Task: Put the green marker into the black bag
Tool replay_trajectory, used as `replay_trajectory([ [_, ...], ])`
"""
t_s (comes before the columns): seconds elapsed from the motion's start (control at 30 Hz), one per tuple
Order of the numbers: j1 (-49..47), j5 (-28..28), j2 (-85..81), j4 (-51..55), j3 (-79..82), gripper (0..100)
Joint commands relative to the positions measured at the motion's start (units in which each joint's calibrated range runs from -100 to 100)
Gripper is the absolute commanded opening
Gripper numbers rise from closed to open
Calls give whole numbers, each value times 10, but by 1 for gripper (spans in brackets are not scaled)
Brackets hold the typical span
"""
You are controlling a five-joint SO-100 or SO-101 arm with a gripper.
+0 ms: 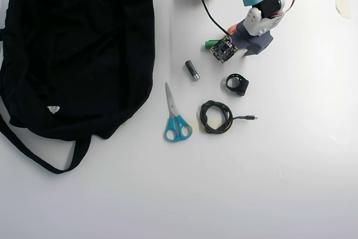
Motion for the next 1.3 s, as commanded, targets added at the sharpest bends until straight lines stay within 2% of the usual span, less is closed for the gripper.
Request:
replay_trajectory([
  [0.0,10,-271,5,-5,-3,32],
  [0.27,7,-271,5,-5,-2,32],
  [0.53,6,-271,5,-5,-1,17],
  [1.13,10,-271,5,-4,6,15],
  [1.27,10,-271,5,-4,6,8],
])
